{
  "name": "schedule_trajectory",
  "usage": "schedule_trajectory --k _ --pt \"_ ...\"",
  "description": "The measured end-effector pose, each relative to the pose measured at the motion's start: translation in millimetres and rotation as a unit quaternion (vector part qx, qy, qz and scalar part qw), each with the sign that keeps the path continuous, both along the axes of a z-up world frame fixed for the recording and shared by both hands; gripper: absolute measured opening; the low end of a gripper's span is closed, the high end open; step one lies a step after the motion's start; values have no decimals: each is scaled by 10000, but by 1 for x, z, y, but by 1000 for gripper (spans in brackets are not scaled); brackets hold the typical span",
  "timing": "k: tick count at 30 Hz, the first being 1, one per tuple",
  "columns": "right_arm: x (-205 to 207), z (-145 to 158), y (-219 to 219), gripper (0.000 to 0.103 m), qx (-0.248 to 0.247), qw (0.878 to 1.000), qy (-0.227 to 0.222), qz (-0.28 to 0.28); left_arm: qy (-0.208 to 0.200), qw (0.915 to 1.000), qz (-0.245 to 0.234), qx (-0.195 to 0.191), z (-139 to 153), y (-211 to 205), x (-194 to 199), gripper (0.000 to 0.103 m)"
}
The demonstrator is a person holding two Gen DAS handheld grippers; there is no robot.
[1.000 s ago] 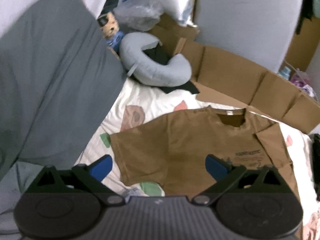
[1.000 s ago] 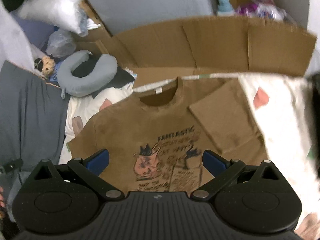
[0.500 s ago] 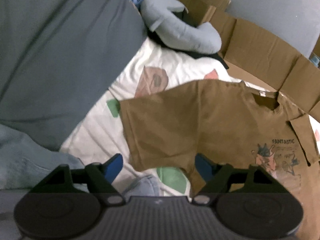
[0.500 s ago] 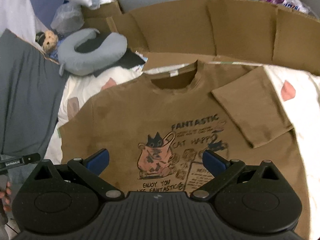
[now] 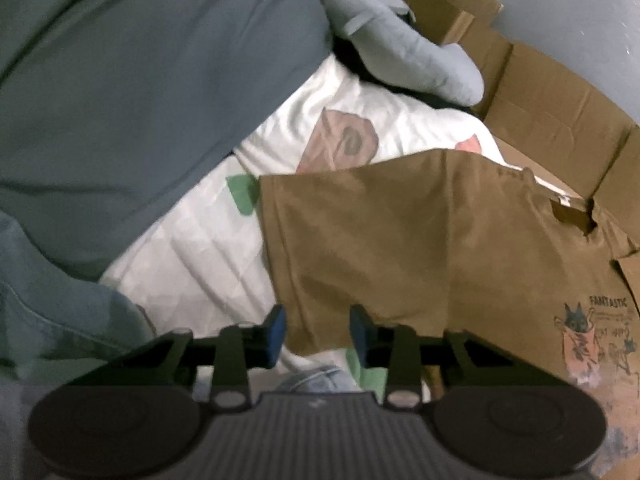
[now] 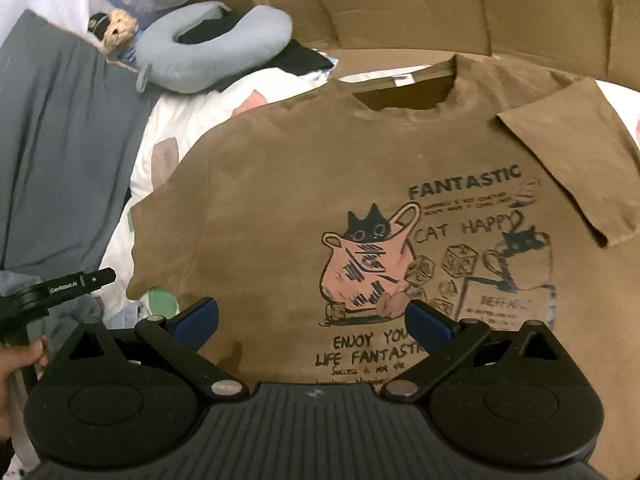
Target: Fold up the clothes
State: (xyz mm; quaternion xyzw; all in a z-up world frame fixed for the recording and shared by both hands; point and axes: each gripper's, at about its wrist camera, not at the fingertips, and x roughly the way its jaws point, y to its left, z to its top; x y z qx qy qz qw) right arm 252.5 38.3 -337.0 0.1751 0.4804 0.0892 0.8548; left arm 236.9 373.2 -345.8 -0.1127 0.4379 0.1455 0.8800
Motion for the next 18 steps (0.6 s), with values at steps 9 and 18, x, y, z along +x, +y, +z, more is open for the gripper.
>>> schedule_trajectory --k 9,18 --pt "-6 -26 19 102 105 9995 208 203 -19 10000 -1 29 -29 4 -1 37" --pt "-12 -38 22 102 109 9990 381 207 80 9999 96 -102 -44 9 9 37"
